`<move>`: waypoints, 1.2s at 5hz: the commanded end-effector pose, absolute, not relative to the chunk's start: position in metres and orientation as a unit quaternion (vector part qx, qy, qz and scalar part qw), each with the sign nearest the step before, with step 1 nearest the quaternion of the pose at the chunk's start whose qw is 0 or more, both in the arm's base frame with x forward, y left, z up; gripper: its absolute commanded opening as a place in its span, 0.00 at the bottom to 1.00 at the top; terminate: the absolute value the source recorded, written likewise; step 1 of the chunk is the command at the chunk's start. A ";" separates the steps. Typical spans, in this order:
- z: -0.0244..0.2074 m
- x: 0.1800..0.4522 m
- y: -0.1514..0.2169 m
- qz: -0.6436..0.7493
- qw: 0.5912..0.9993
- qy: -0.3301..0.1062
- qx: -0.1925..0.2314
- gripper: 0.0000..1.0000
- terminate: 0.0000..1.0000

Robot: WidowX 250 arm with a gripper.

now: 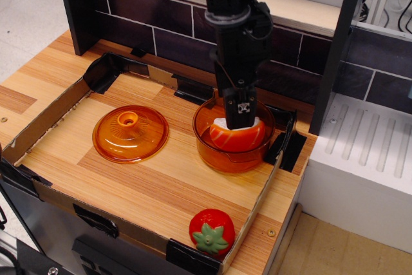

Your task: Take sushi out of pot

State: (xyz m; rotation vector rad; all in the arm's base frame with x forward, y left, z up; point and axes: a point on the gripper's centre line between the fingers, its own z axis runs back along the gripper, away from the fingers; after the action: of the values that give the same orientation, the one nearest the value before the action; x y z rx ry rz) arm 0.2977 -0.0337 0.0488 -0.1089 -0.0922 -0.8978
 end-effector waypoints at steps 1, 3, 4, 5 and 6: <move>0.045 0.291 -0.033 -0.436 0.897 -0.059 -0.031 1.00 0.00; 0.030 0.296 -0.033 -0.428 0.902 -0.049 -0.016 1.00 0.00; 0.028 0.295 -0.034 -0.424 0.904 -0.047 -0.025 1.00 0.00; 0.032 0.295 -0.034 -0.420 0.906 -0.053 -0.026 0.00 0.00; 0.043 0.298 -0.032 -0.410 0.909 -0.064 -0.024 0.00 0.00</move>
State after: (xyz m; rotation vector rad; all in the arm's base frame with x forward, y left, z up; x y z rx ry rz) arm 0.2949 -0.0363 0.0248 -0.0763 -0.0671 -0.8421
